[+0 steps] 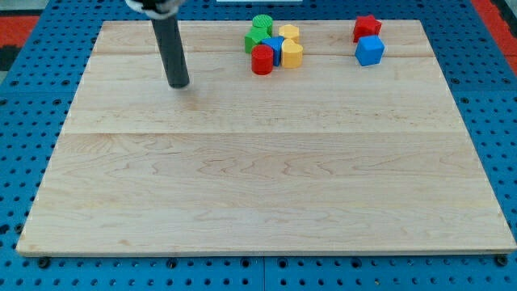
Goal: Separate the green circle from the group of blocks
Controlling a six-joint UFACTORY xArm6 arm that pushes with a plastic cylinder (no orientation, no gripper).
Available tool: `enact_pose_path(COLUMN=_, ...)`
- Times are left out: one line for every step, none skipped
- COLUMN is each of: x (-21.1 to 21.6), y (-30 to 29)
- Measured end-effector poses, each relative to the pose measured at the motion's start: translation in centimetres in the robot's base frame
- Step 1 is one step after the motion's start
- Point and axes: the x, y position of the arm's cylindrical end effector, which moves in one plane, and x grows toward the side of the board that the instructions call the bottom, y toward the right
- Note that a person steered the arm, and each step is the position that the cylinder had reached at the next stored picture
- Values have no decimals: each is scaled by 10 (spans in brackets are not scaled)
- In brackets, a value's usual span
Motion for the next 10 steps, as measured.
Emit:
enact_pose_path(x=-81, y=14)
enact_pose_path(x=-123, y=60)
enact_pose_path(x=-124, y=87)
enact_pose_path(x=-123, y=132)
enact_pose_path(x=-121, y=220)
enact_pose_path(x=-123, y=217)
enact_pose_path(x=-119, y=240)
enact_pose_path(x=-72, y=247)
enact_pose_path(x=-24, y=237)
enact_pose_path(x=-22, y=227)
